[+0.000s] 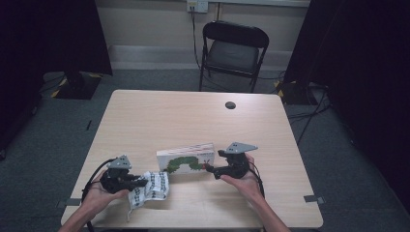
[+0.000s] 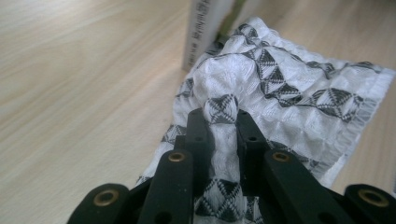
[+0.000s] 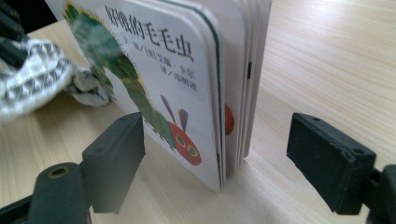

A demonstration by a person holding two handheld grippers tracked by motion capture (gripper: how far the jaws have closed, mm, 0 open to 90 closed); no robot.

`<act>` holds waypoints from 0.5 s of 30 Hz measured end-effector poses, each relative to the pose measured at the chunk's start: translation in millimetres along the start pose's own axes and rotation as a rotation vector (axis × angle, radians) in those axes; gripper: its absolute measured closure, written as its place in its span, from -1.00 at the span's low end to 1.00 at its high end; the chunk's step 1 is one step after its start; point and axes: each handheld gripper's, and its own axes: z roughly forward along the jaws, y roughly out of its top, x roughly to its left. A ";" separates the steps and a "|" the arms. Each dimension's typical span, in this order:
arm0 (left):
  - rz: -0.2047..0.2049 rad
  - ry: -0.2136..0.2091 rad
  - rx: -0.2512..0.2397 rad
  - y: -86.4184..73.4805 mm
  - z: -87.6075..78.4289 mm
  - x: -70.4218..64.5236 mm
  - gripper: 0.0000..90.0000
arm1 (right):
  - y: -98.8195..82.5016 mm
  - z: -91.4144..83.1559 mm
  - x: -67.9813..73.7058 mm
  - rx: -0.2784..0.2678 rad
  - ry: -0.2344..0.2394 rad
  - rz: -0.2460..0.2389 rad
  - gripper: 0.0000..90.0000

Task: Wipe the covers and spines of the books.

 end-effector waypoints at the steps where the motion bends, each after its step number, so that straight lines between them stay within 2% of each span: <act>1: 0.000 0.000 0.000 0.0 0.0 0.0 0.76 | -0.3 0.6 0.5 0.004 -0.002 -0.006 -0.58; 2: -0.014 0.020 -0.012 -0.3 -1.7 2.3 0.76 | -0.4 1.0 1.2 0.005 -0.002 -0.007 -0.58; 12: -0.064 0.088 -0.101 4.3 -12.3 7.1 0.76 | 1.5 3.3 2.3 0.006 0.007 -0.018 -0.57; 15: -0.065 0.111 -0.160 9.1 -18.8 7.6 0.76 | 1.5 2.4 0.7 0.003 0.007 -0.016 -0.57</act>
